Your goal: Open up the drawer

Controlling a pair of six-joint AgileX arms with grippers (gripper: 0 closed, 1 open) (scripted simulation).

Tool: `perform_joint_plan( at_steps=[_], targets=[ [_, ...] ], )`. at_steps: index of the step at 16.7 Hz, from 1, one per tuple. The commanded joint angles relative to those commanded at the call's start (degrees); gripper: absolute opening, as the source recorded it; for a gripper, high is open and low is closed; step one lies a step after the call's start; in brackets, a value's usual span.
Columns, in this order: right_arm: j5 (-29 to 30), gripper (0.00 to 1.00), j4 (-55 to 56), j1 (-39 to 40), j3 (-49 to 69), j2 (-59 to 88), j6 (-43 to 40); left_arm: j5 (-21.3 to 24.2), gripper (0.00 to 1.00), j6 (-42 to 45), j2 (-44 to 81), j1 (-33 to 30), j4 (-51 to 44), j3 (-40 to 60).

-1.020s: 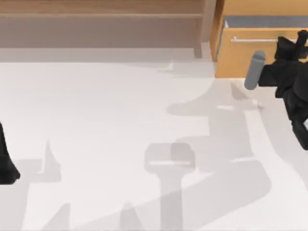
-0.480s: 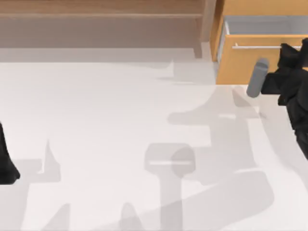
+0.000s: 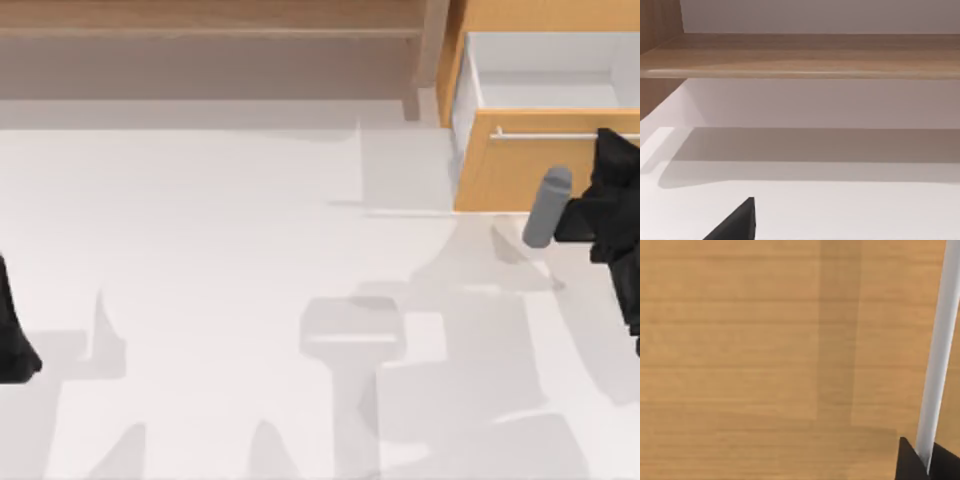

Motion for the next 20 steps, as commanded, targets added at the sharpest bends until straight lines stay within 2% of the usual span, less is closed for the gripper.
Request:
perform_joint_plan(
  at_steps=[4, 11, 15, 20],
  targets=[
    [0.36, 0.0, 0.73, -0.19, -0.74, -0.09, -0.08, 0.0, 1.0, 0.0, 0.0, 0.0, 0.0, 0.0],
    [3.93, 0.0, 9.81, 3.61, -13.58, -3.53, 0.04, 0.0, 1.0, 0.0, 0.0, 0.0, 0.0, 0.0],
    [4.04, 0.0, 10.13, 3.77, -13.93, -3.66, 0.06, 0.0, 1.0, 0.0, 0.0, 0.0, 0.0, 0.0],
    [4.04, 0.38, 10.13, 3.77, -13.93, -3.66, 0.06, 0.0, 1.0, 0.0, 0.0, 0.0, 0.0, 0.0]
  ],
)
